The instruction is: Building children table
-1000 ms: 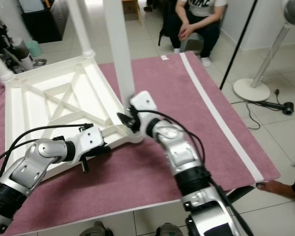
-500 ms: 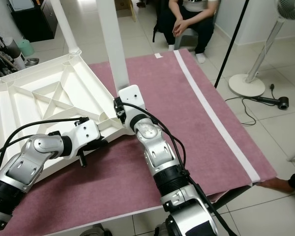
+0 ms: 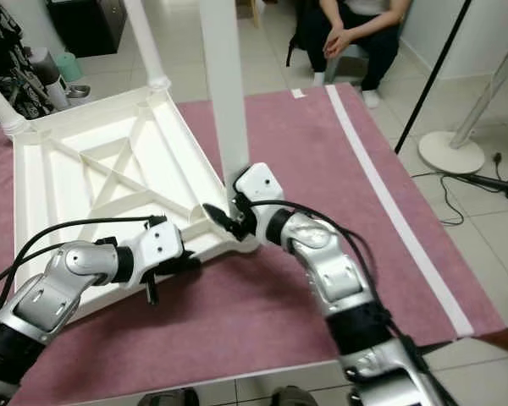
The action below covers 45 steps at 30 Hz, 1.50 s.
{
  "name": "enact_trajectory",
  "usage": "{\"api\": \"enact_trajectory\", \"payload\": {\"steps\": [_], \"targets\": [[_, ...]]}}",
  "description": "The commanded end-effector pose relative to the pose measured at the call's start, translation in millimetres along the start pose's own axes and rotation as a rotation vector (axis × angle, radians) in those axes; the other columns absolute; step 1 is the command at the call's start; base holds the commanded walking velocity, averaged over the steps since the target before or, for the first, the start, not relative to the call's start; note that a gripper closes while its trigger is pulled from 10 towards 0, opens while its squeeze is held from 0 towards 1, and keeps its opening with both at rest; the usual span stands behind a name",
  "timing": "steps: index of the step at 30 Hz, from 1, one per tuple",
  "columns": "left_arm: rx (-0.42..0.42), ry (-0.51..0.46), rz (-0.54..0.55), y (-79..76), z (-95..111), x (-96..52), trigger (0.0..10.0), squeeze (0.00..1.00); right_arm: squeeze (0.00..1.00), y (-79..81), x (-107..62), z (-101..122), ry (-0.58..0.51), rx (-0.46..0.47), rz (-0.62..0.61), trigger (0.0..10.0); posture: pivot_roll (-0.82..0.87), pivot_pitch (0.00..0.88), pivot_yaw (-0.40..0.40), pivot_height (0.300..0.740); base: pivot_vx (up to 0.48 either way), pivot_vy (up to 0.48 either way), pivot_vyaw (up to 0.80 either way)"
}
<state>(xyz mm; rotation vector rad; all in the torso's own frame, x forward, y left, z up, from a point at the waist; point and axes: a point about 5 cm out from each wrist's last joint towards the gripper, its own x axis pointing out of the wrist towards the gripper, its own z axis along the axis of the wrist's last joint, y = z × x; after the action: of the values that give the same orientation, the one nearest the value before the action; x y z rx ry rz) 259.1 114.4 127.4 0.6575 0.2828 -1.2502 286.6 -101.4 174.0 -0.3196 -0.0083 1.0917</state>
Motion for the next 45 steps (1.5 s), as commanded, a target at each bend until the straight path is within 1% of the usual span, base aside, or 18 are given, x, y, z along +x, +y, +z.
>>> {"api": "enact_trajectory", "payload": {"steps": [1,6,7,8,10,11,15,18,19,21,31,32,37,38,39,40,44,45], "targets": [[0.131,-0.100,-0.045,-2.1,24.7,-3.2,0.0,0.00,0.00,17.4,1.1,6.5,-0.037,0.011,0.196,10.0,0.05,0.000,0.081,0.740,0.000,0.000,0.00],[0.143,-0.095,-0.066,-2.6,21.2,-11.3,0.0,0.00,0.00,8.0,-12.7,1.8,0.009,0.008,0.271,10.0,0.05,0.000,0.075,0.740,0.000,0.000,0.00],[0.144,-0.097,-0.064,-1.6,21.6,-12.2,0.0,0.00,0.00,3.3,-12.6,1.5,0.015,0.003,0.271,4.7,0.05,0.000,0.075,0.740,0.000,0.000,0.00],[0.144,-0.101,-0.059,-0.3,22.8,-12.1,0.0,0.00,0.00,-1.3,-10.7,2.2,0.012,0.001,0.260,0.8,0.05,0.000,0.075,0.740,0.000,0.000,0.00],[0.143,-0.104,-0.055,0.5,23.6,-11.9,0.0,0.00,0.00,-3.8,-9.9,3.1,0.009,0.002,0.256,0.8,0.05,0.000,0.075,0.740,0.000,0.000,0.00],[0.125,-0.123,-0.033,2.7,27.8,-8.6,0.0,0.00,0.00,-8.2,-3.6,2.3,0.004,0.003,0.199,0.0,0.05,0.000,0.071,0.740,0.000,0.000,0.00],[0.102,-0.146,-0.010,4.9,32.8,-5.0,0.0,0.00,0.00,-12.1,2.8,1.2,0.002,0.005,0.139,0.0,0.05,0.000,0.071,0.740,0.000,0.000,0.00],[0.042,-0.199,0.092,16.7,51.3,7.8,0.0,0.00,0.00,-27.0,22.3,-14.3,0.126,-0.019,-0.212,0.0,0.06,0.000,0.073,0.740,0.000,0.000,0.00],[0.042,-0.199,0.092,16.7,51.3,7.8,0.0,0.00,0.00,-27.0,22.3,-14.3,0.126,-0.019,-0.212,0.0,0.06,0.000,0.073,0.740,0.000,0.000,0.00],[0.028,-0.205,0.157,25.5,62.2,15.1,0.0,0.00,0.00,-32.3,31.4,-13.4,0.138,-0.003,-0.376,0.0,0.06,0.000,0.076,0.740,0.000,0.000,0.00],[0.022,-0.189,0.270,43.3,86.6,33.8,0.0,0.00,0.00,-37.3,52.4,-7.1,0.148,0.017,-0.703,0.0,0.06,0.000,0.087,0.740,0.000,0.000,0.00],[0.029,-0.184,0.269,43.4,87.3,34.4,0.0,0.00,0.00,-33.2,57.9,-3.0,0.111,0.023,-0.683,10.0,0.06,0.000,0.087,0.740,0.000,0.000,0.00],[0.039,-0.168,0.260,40.7,83.5,33.5,0.0,0.00,0.00,-27.7,61.4,3.4,0.044,0.024,-0.643,10.0,0.05,0.000,0.086,0.740,0.000,0.000,0.00],[0.039,-0.164,0.259,39.8,82.2,33.2,0.0,0.00,1.00,-27.5,60.3,3.8,0.031,0.025,-0.641,10.0,0.05,0.000,0.085,0.740,0.000,0.000,0.00],[0.040,-0.164,0.254,38.1,81.3,32.7,0.0,0.00,1.00,-25.1,59.7,6.6,-0.009,0.054,-0.598,10.0,0.05,0.000,0.082,0.740,0.000,0.000,0.00],[0.043,-0.164,0.244,35.9,80.8,32.3,0.0,0.00,0.00,-21.1,58.6,10.8,-0.043,0.050,-0.535,10.0,0.05,0.000,0.082,0.740,0.000,0.000,0.00],[0.046,-0.165,0.237,34.4,80.5,32.1,0.0,0.00,0.00,-18.0,57.6,13.8,-0.067,0.044,-0.489,10.0,0.05,0.000,0.081,0.740,0.000,0.000,0.00],[0.072,-0.180,0.195,28.1,79.1,26.6,0.0,0.00,0.00,-9.6,47.4,17.0,-0.102,0.025,-0.321,10.0,0.05,0.000,0.079,0.740,0.000,0.000,0.00]]}}
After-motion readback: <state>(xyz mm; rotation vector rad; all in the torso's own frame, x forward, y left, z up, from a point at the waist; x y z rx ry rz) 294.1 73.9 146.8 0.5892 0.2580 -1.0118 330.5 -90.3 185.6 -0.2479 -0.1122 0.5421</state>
